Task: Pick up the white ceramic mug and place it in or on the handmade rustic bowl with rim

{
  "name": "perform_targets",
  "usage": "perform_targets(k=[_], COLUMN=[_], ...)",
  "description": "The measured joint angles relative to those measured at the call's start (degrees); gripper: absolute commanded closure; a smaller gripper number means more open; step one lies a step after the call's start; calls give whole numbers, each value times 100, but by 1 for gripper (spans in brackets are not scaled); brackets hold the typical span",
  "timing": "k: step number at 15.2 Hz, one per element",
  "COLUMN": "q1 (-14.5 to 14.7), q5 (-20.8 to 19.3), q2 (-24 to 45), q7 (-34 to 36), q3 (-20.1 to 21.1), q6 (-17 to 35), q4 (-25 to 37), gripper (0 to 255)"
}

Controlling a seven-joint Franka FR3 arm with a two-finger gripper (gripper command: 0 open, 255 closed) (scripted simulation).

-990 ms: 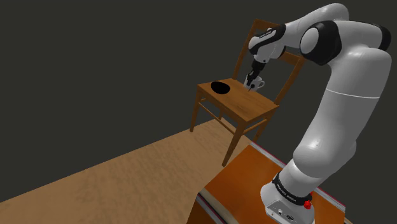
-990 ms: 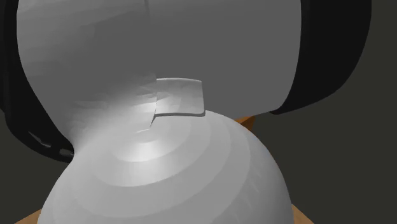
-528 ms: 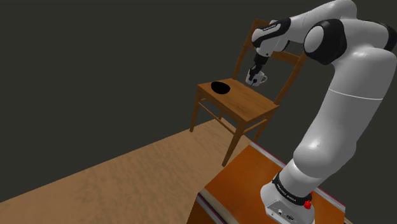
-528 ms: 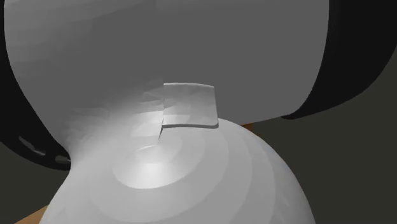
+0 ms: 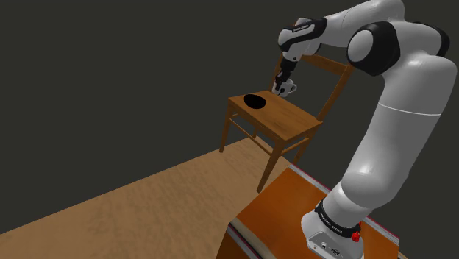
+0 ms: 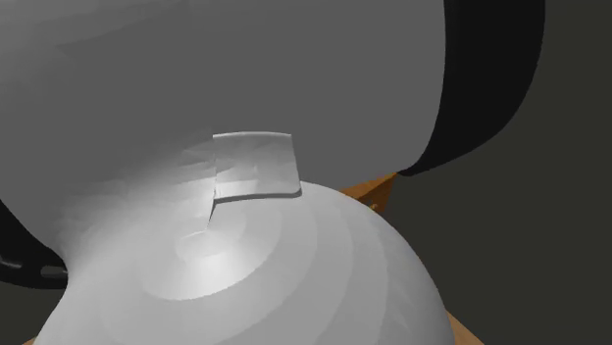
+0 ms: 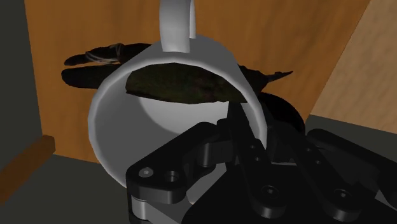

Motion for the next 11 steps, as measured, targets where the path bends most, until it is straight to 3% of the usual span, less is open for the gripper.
perform_targets(k=[8, 11], q1=[545, 578], q5=[-23, 37], q2=[385, 573], q7=[947, 1026], q3=[323, 378], q6=[-280, -189], q4=[669, 753], gripper=[255, 255])
